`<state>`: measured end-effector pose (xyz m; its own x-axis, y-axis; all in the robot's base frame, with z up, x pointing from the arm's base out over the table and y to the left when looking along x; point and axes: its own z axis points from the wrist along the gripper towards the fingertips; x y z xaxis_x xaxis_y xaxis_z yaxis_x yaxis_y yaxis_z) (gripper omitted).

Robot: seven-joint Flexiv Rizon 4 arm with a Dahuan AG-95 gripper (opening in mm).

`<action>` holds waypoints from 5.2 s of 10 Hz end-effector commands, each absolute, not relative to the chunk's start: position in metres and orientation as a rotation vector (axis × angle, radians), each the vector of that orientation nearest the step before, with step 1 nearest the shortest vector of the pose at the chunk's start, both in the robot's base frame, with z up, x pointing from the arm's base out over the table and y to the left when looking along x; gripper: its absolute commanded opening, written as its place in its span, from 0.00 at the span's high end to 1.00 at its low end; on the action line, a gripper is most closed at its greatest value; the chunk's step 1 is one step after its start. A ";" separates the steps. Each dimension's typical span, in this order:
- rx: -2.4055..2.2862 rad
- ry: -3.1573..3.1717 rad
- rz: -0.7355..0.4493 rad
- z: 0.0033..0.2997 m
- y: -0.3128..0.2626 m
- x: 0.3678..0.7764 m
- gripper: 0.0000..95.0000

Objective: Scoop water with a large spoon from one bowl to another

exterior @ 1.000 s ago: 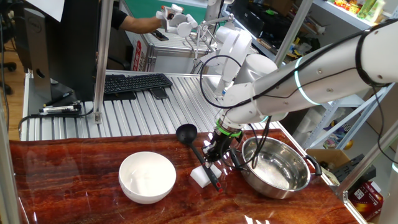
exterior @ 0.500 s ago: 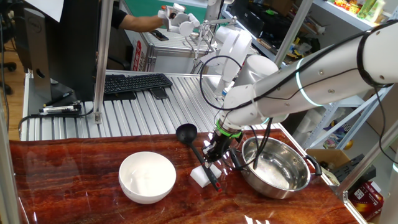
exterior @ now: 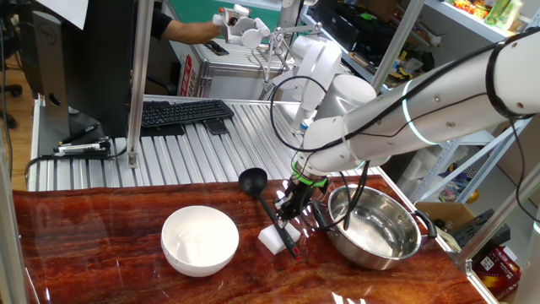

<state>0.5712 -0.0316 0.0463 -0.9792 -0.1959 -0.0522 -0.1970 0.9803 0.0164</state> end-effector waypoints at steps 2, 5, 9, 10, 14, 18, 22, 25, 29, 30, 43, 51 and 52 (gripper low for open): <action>-0.273 3.100 0.039 0.046 -0.032 0.571 1.00; -0.249 3.123 0.031 0.046 -0.032 0.571 0.80; -0.232 3.125 0.020 0.046 -0.032 0.571 0.60; -0.216 3.128 0.022 0.045 -0.031 0.572 0.60; -0.208 3.128 0.027 0.045 -0.031 0.572 0.60; -0.208 3.128 0.027 0.045 -0.031 0.572 0.60; -0.208 3.128 0.027 0.045 -0.031 0.572 0.60; -0.208 3.128 0.027 0.045 -0.031 0.572 0.60; -0.208 3.128 0.027 0.045 -0.031 0.572 0.60; -0.208 3.128 0.027 0.045 -0.031 0.572 0.60; -0.237 3.218 -0.060 -0.009 -0.018 0.595 1.00; -0.220 3.248 -0.078 0.008 -0.020 0.588 1.00; -0.222 3.243 -0.080 0.008 -0.020 0.588 1.00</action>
<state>0.5879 -0.0198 0.0068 -0.9837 -0.1403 0.1121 -0.1428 0.9896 -0.0145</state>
